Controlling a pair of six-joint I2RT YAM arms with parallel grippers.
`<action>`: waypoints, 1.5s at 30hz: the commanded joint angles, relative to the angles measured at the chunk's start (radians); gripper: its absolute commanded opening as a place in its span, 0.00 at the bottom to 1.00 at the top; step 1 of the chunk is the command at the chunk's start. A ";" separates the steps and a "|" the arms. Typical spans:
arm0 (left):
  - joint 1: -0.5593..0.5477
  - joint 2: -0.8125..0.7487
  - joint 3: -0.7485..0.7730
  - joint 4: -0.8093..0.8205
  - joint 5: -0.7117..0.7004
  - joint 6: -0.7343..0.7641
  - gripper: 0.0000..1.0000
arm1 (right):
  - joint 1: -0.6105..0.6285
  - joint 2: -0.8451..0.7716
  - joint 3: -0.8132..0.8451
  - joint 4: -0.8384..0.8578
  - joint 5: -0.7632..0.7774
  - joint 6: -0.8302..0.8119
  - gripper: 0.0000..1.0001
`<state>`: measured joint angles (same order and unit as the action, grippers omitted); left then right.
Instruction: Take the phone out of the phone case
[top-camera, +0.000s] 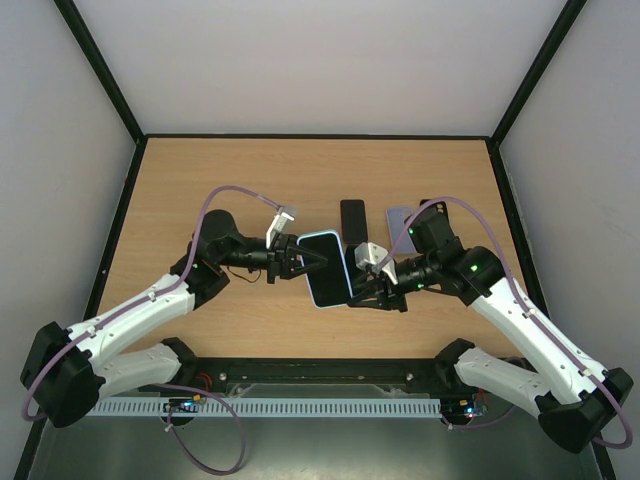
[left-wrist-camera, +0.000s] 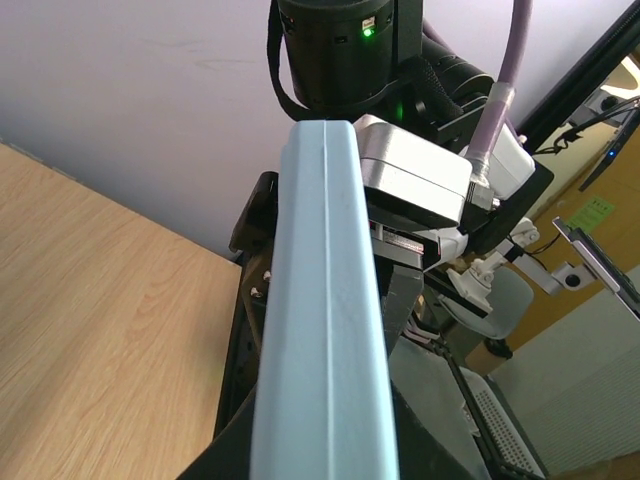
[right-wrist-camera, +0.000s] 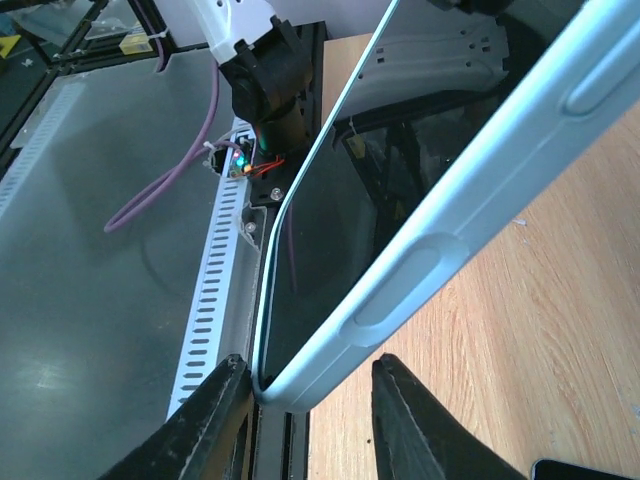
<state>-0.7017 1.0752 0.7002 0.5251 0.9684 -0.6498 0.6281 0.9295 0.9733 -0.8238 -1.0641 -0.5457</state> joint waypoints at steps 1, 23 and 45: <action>0.001 -0.013 0.013 0.077 0.020 -0.031 0.05 | 0.003 -0.013 0.016 -0.017 0.009 -0.086 0.30; -0.094 -0.044 -0.030 0.275 0.128 -0.359 0.02 | 0.004 -0.005 0.022 -0.037 0.135 -0.246 0.17; -0.105 -0.156 0.017 -0.087 -0.002 -0.106 0.02 | 0.002 -0.003 0.063 0.051 0.051 -0.032 0.21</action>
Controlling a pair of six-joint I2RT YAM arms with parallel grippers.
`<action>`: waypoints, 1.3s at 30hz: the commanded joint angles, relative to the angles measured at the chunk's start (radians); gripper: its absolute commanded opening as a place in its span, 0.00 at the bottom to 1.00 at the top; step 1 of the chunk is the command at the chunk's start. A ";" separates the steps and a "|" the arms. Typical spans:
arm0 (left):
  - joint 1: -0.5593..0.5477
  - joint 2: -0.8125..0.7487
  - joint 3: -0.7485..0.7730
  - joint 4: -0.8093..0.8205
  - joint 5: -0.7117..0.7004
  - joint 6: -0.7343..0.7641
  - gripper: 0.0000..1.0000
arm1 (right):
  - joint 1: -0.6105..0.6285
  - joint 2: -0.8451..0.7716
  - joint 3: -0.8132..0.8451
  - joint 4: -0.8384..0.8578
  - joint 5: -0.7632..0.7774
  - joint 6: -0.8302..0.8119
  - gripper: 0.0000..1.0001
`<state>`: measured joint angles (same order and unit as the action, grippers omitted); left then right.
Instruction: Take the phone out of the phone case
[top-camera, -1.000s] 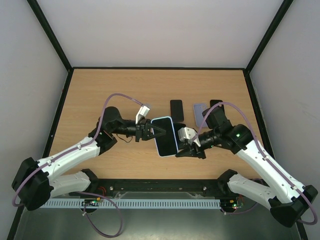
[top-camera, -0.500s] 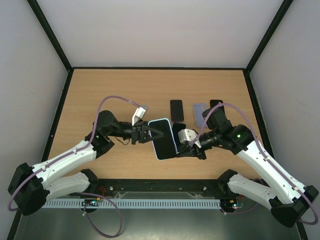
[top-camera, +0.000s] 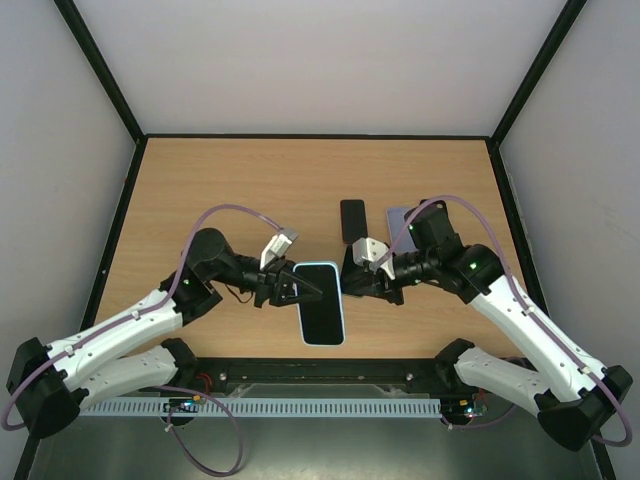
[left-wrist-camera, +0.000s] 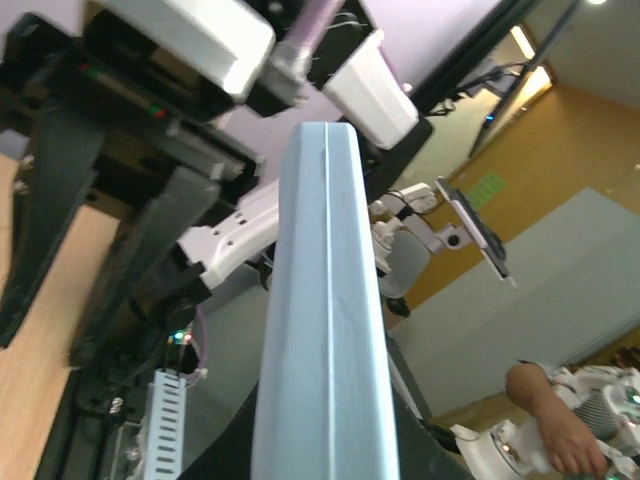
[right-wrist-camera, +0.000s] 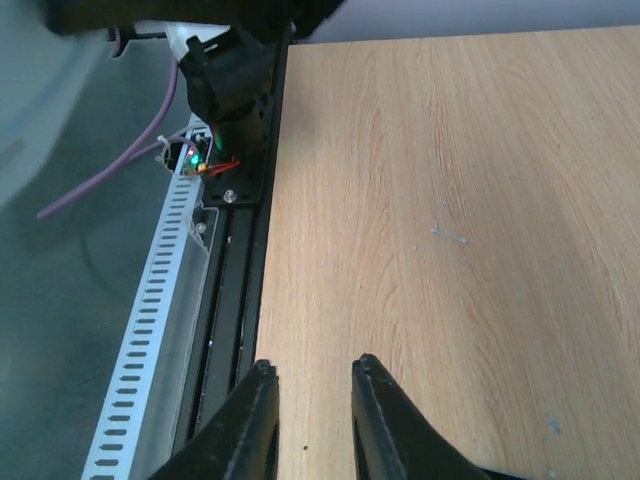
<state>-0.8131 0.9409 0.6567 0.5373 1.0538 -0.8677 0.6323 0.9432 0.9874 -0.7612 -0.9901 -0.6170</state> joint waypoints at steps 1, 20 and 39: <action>0.012 -0.027 0.067 -0.131 -0.118 0.142 0.02 | -0.002 -0.021 0.060 -0.029 -0.040 0.046 0.25; 0.071 -0.027 0.041 -0.031 -0.217 0.160 0.03 | -0.002 0.054 0.093 -0.124 0.007 0.133 0.41; 0.072 -0.010 0.061 0.027 -0.114 0.116 0.02 | -0.002 0.015 0.076 -0.189 0.010 -0.034 0.41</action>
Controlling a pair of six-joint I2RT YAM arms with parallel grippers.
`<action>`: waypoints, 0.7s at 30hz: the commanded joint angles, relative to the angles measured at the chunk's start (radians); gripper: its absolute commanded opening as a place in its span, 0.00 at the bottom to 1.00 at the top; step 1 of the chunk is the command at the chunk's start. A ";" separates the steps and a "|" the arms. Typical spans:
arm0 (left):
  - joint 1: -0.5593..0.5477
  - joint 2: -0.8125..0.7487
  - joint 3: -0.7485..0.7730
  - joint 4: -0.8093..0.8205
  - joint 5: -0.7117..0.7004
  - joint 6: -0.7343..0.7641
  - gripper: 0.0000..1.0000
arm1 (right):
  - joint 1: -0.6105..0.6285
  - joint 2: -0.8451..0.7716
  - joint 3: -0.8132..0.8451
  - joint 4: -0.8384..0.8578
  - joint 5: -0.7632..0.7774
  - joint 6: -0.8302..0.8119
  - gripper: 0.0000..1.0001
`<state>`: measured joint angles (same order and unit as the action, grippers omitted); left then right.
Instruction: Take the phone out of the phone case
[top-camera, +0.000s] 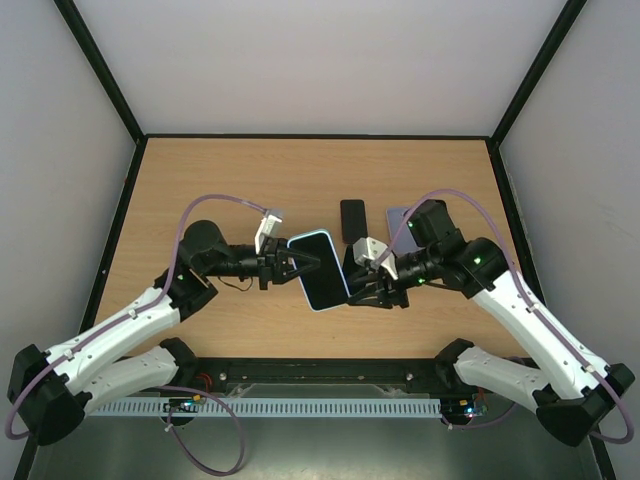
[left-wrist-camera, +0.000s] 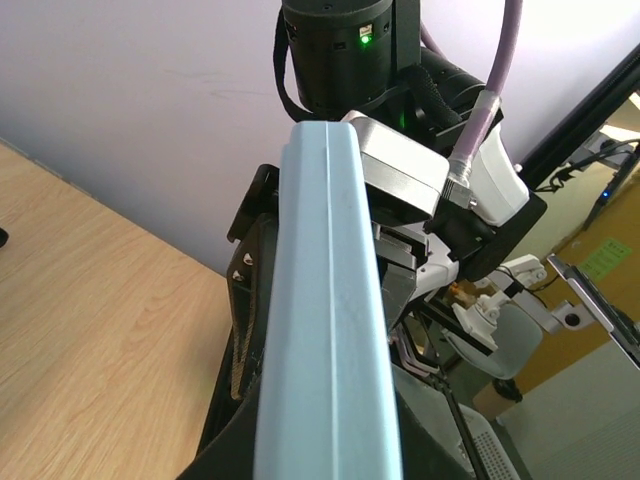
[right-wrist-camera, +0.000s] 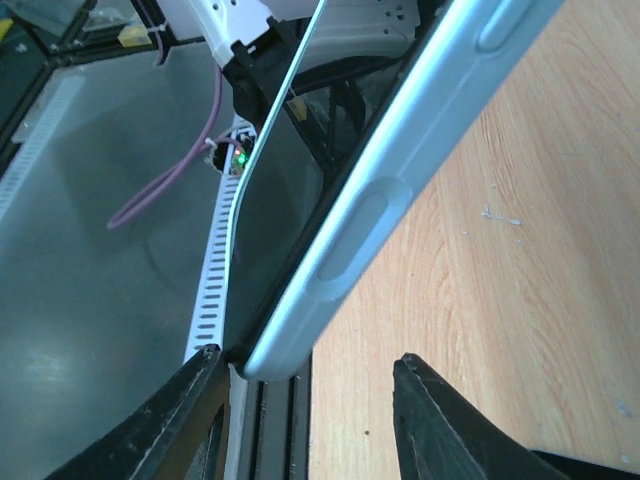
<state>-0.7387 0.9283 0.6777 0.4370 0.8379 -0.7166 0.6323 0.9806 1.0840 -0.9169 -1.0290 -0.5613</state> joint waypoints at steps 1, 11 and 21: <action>-0.002 0.010 0.048 0.121 0.111 -0.034 0.02 | -0.002 -0.032 -0.023 -0.028 0.055 -0.094 0.41; -0.002 0.015 0.049 0.132 0.117 -0.047 0.02 | -0.002 -0.044 -0.049 0.057 0.065 -0.006 0.36; -0.002 0.011 0.048 0.101 0.073 -0.007 0.02 | -0.002 -0.047 -0.051 -0.105 -0.096 -0.180 0.58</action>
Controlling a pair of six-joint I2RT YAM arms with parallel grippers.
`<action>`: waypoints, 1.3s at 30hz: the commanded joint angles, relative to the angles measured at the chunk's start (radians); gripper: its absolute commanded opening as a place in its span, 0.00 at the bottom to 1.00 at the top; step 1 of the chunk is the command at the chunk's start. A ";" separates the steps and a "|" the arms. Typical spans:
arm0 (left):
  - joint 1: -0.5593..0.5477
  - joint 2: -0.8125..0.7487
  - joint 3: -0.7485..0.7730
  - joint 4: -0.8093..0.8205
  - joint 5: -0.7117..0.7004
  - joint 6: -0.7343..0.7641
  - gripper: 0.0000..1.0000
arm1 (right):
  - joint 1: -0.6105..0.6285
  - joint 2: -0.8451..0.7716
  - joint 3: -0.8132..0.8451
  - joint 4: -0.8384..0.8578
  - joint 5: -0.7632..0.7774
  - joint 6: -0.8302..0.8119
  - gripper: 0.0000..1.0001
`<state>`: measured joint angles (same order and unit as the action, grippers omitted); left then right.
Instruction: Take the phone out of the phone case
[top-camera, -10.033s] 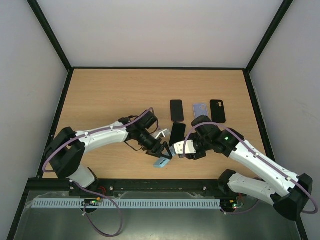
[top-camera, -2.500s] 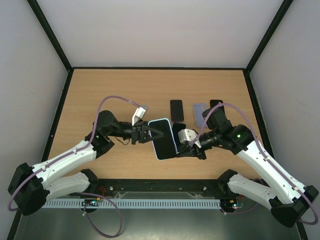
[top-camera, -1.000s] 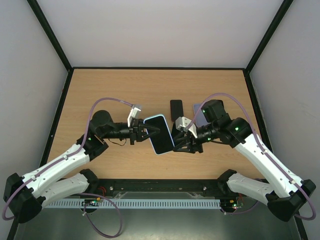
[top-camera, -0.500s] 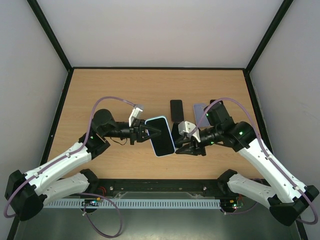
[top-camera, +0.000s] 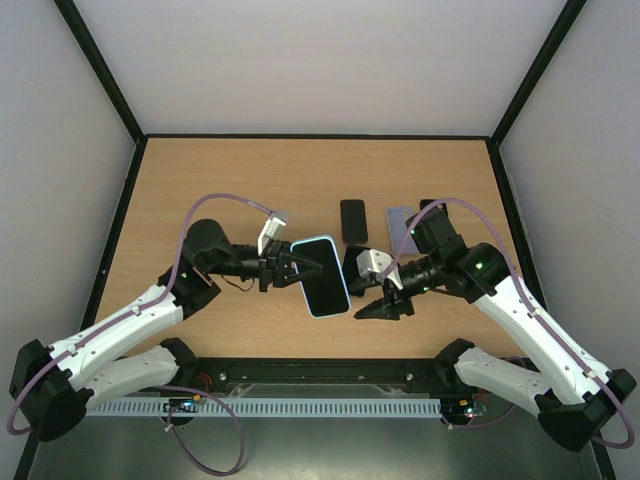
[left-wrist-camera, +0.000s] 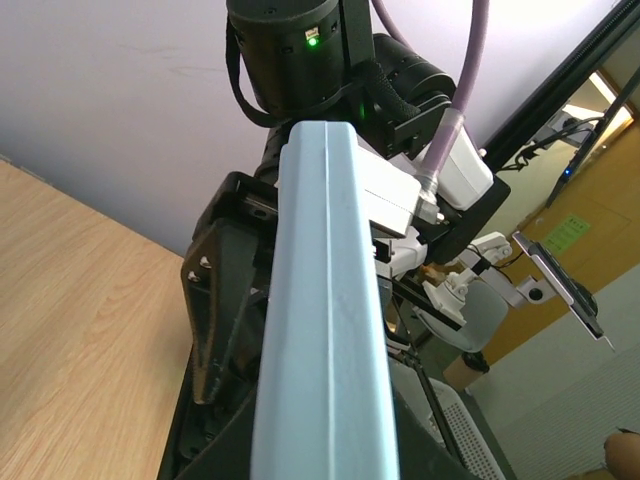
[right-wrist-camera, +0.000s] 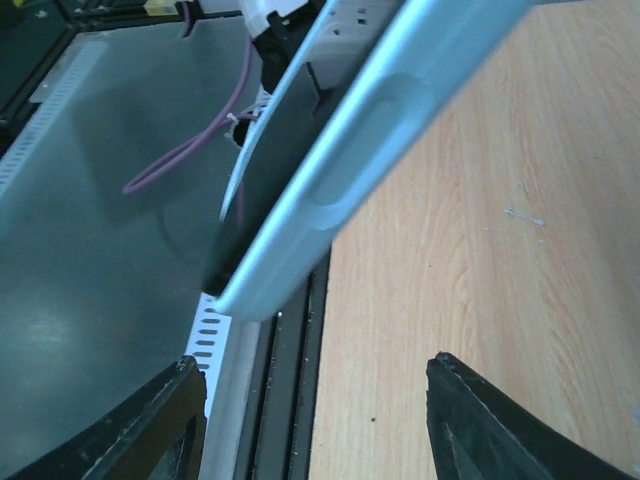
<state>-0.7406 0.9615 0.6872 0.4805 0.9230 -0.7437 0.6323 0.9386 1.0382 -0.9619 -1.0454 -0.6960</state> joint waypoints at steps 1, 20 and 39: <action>0.000 -0.021 0.038 0.058 -0.012 0.022 0.03 | -0.002 -0.002 -0.007 -0.043 -0.084 -0.014 0.58; 0.000 -0.018 0.035 0.062 -0.006 0.024 0.02 | -0.002 0.024 0.017 0.076 -0.085 0.176 0.42; 0.000 -0.019 0.041 0.046 0.000 0.036 0.02 | -0.002 0.043 0.035 0.033 -0.121 0.134 0.46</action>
<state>-0.7406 0.9615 0.6872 0.4789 0.9157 -0.7223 0.6323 0.9730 1.0393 -0.9321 -1.1469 -0.5716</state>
